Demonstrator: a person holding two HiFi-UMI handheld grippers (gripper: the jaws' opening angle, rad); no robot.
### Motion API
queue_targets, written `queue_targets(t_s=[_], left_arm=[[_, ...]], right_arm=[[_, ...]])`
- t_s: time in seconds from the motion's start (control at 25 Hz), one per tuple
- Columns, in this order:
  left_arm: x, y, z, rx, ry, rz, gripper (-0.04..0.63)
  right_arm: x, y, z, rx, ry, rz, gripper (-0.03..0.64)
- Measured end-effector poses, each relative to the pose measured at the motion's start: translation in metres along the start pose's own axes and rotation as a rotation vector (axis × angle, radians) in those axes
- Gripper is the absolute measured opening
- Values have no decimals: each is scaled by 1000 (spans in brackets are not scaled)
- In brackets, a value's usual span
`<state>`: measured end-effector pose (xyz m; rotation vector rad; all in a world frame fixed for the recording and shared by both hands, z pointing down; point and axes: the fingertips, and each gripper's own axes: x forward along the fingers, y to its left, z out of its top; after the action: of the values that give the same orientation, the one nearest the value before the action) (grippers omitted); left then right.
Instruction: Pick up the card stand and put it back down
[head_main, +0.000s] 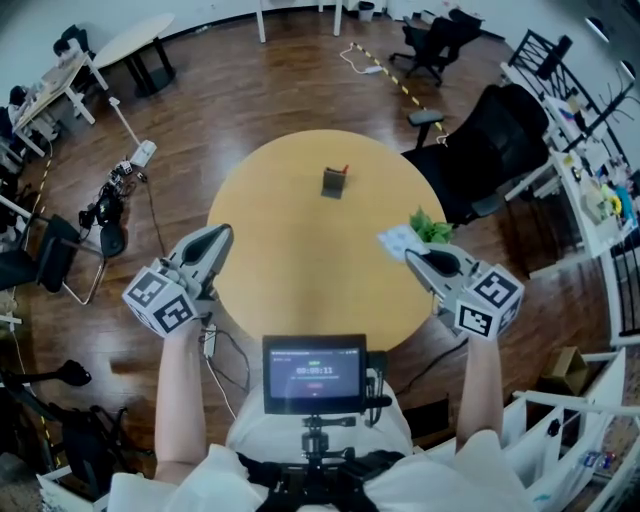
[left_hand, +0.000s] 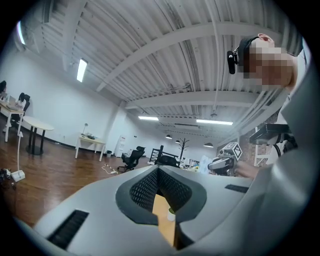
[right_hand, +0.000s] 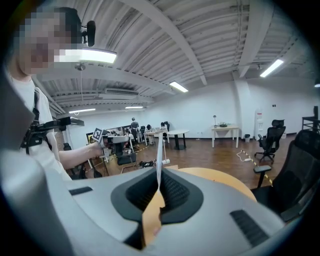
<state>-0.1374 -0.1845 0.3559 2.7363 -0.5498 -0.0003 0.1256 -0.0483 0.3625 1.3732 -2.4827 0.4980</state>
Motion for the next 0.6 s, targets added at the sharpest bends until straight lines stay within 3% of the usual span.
queue_targets(t_s=[0.32, 0.6], left_arm=[[12, -13, 9, 56, 11, -24, 0], [15, -21, -10, 177, 128, -24, 0]], right_arm=[[-7, 0, 18, -73, -16, -10, 28], [-5, 8, 12, -107, 26, 15, 28]])
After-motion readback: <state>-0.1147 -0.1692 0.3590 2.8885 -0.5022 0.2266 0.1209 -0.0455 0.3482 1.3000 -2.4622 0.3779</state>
